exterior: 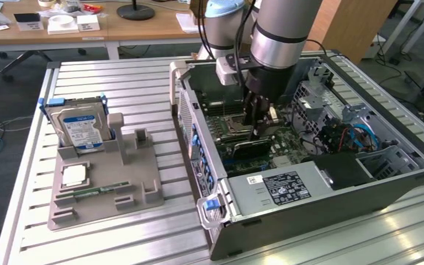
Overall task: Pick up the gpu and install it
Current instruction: 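Insert the gpu into the slot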
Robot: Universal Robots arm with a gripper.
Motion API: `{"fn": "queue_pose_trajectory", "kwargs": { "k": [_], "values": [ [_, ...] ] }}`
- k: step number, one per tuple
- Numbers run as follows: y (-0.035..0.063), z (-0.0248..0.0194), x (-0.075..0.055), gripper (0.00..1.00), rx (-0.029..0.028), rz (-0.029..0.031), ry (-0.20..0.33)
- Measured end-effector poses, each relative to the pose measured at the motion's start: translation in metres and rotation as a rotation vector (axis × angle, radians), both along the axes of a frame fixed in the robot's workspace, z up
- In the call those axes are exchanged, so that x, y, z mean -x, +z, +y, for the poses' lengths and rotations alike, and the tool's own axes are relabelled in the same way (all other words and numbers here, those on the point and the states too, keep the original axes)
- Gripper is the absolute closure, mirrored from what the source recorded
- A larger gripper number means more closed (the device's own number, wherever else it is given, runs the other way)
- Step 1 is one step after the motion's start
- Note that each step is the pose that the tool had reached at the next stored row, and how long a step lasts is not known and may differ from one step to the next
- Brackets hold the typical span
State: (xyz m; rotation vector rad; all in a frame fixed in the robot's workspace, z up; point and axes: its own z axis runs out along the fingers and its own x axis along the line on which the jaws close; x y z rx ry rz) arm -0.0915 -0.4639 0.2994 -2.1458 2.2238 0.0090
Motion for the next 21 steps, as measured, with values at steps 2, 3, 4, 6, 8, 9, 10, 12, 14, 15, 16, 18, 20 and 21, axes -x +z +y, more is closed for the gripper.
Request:
{"fn": "queue_pose_trajectory", "kwargs": {
  "k": [2,3,4,6,8,9,10,12,14,15,16,18,20,21],
  "values": [
    [0.0,0.0,0.0,0.54,0.0001,0.0,0.0],
    [0.0001,0.0,0.0,0.54,0.0001,0.0001,0.0],
    [0.0001,0.0,0.0,0.54,0.0002,0.0001,0.0],
    [0.0001,0.0,0.0,0.54,0.0002,0.0001,0.0],
    [0.0001,0.0,0.0,0.54,0.0002,0.0001,0.0],
    [0.0001,0.0,0.0,0.54,0.0002,0.0001,0.0],
    [0.0001,0.0,0.0,0.54,0.0002,0.0001,0.0],
    [0.0002,0.0,0.0,0.54,0.0,0.0,0.0],
    [0.0018,0.0,0.0,0.54,0.0004,0.0002,0.0],
    [0.003,0.0,0.0,0.54,0.0002,0.0001,0.0],
    [0.0044,0.0,0.0,0.54,0.0002,0.0001,0.0],
    [0.0076,0.0,0.0,0.54,0.0003,0.0001,0.0],
    [0.0117,0.0,0.0,0.54,0.0002,0.0001,0.0],
    [0.0138,0.0,0.0,0.54,0.0002,0.0001,0.0]
  ]
}}
